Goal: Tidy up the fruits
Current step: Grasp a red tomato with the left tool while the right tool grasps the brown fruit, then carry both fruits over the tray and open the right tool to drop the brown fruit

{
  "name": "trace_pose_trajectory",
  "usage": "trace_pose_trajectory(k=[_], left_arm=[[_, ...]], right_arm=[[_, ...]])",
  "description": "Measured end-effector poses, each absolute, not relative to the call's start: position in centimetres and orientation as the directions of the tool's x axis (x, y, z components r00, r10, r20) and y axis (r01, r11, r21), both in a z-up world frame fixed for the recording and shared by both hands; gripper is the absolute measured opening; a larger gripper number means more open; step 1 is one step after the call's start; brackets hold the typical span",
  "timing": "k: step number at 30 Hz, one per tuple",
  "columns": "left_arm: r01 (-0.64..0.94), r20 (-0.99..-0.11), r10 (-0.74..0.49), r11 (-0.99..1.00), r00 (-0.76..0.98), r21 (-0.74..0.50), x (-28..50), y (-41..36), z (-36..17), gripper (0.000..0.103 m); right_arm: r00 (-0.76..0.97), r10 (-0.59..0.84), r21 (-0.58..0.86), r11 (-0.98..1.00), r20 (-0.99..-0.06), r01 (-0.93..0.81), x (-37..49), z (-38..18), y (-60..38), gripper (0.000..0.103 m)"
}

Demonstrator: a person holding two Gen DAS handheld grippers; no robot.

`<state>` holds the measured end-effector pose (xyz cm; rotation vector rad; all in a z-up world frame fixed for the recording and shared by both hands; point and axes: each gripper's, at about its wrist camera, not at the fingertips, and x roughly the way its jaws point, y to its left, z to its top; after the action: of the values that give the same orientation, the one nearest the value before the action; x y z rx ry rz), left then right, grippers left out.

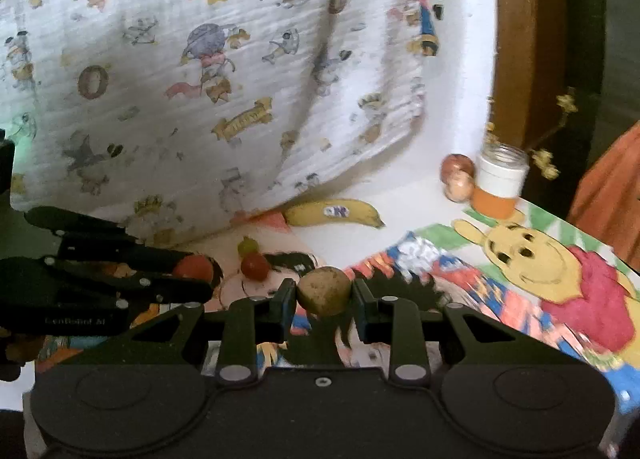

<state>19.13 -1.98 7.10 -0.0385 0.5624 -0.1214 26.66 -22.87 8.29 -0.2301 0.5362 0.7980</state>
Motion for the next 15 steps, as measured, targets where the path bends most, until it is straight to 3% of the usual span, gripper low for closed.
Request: trace_pose_trajectory(k=[15], left_arm=[[0.197, -0.556, -0.215, 0.976, 0.803, -0.093, 18.0, -9.3, 7.1, 0.031]], right_arm=[[0.682, 0.528, 0.019, 0.797, -0.506, -0.603, 20.6, 6.4, -31.1, 0.032]])
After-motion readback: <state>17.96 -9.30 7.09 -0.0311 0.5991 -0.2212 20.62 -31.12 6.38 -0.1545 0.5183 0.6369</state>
